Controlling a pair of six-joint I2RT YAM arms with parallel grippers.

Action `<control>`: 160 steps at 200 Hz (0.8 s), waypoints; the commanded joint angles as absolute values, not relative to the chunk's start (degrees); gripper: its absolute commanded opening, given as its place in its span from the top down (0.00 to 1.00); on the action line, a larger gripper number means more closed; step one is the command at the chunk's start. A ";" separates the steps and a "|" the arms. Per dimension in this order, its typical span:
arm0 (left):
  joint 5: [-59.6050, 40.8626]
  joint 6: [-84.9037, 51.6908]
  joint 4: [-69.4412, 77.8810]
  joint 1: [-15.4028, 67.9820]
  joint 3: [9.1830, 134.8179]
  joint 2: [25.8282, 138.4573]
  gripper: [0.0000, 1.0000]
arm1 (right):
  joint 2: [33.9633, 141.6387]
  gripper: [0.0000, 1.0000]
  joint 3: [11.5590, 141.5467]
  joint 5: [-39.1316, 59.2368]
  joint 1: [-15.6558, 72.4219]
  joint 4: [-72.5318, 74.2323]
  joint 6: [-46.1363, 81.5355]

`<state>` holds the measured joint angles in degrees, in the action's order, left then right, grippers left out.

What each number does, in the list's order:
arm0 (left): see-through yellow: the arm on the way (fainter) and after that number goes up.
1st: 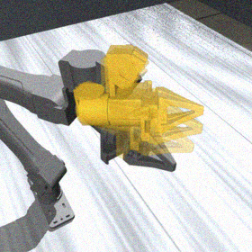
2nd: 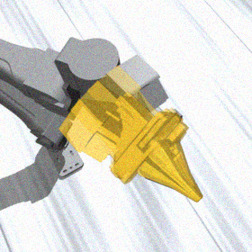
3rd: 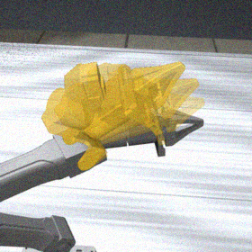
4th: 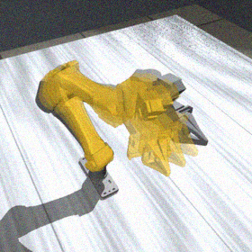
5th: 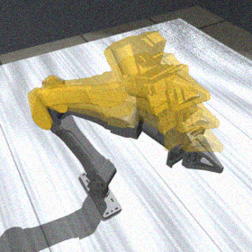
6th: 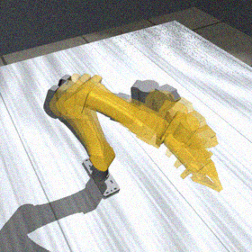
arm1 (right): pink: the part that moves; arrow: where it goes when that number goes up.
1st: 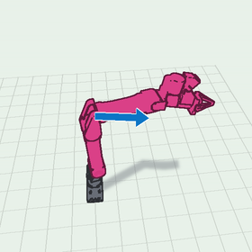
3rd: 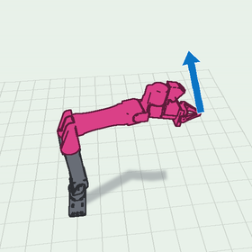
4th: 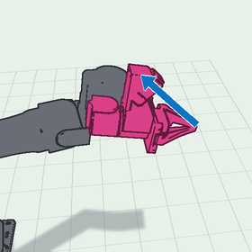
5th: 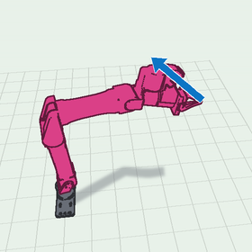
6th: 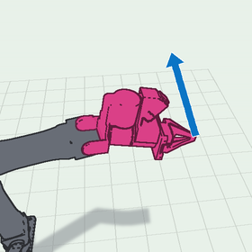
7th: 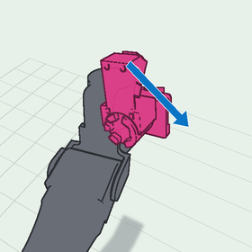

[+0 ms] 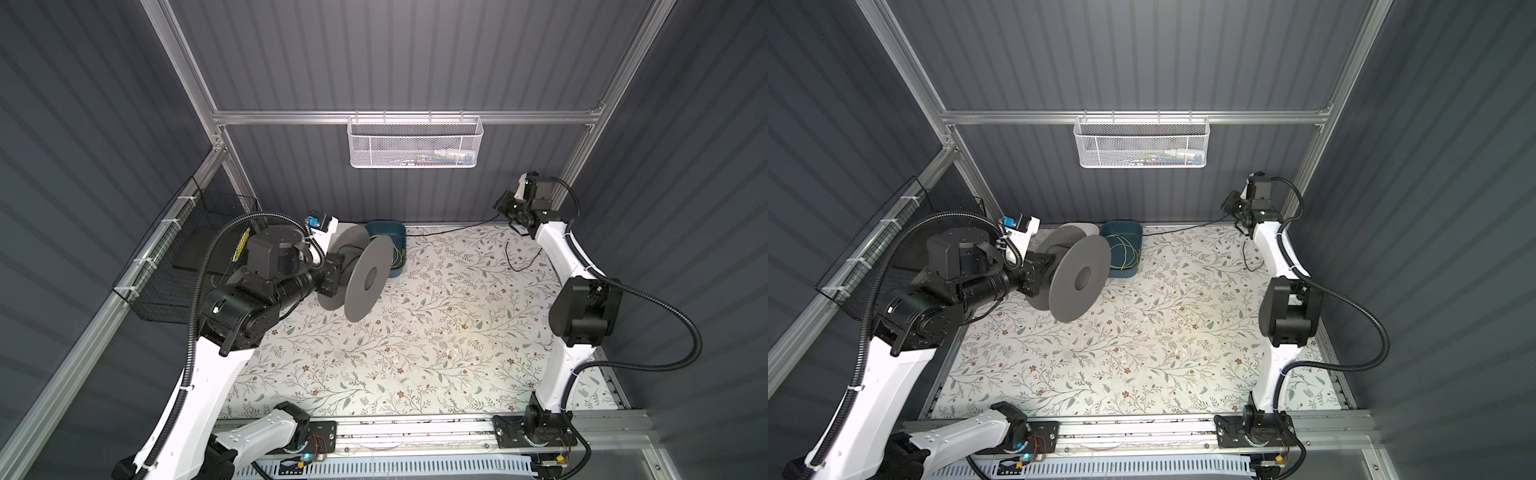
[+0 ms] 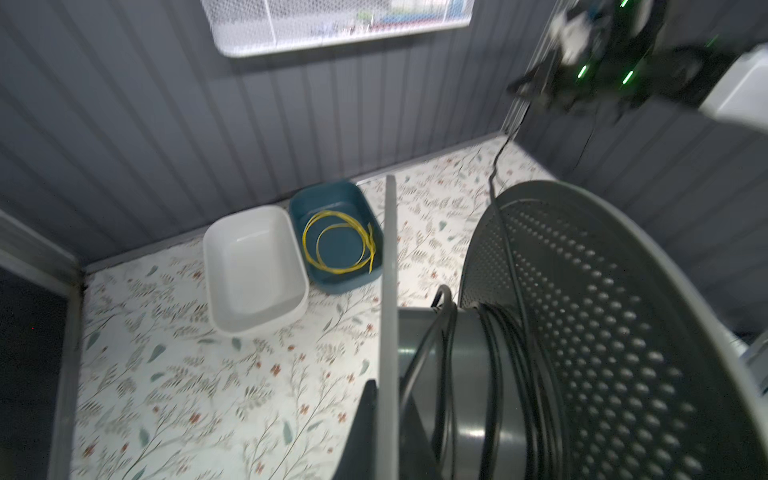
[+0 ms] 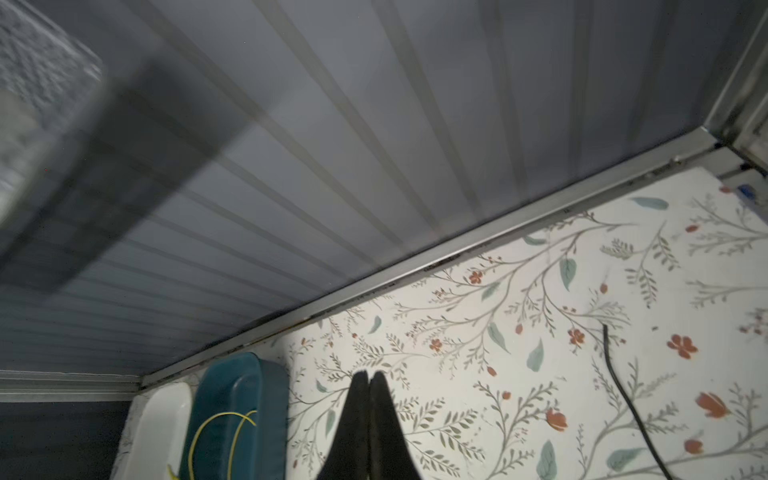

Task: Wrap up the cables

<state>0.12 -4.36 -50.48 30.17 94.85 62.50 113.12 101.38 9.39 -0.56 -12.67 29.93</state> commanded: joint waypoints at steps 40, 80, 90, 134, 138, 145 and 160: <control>-0.33 -16.21 -28.67 29.70 100.07 67.80 1.00 | 101.14 1.00 73.07 4.68 5.68 2.33 28.51; 10.46 -20.15 -22.69 29.62 100.66 73.28 1.00 | 93.66 1.00 60.61 2.31 14.47 6.66 30.11; 14.61 -20.80 -21.55 29.62 100.45 74.43 1.00 | 91.62 1.00 58.96 1.38 17.39 6.61 29.64; 33.20 -18.90 -25.02 29.62 101.69 81.62 1.00 | 78.13 1.00 53.03 -1.14 27.69 4.72 29.08; 35.24 -18.73 -25.96 29.58 102.11 82.46 1.00 | 76.85 1.00 53.00 -1.22 28.28 4.22 28.89; 38.44 -18.01 -27.57 29.53 102.55 83.85 1.00 | 74.74 1.00 53.06 -0.97 29.08 3.45 28.82; 44.14 -16.23 -28.50 29.49 101.74 85.81 1.00 | 71.12 1.00 54.42 1.09 30.31 1.28 28.83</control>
<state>29.36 -18.33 -28.67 29.89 99.70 83.77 76.69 53.12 1.23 28.86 2.92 29.54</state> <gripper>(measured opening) 0.072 0.043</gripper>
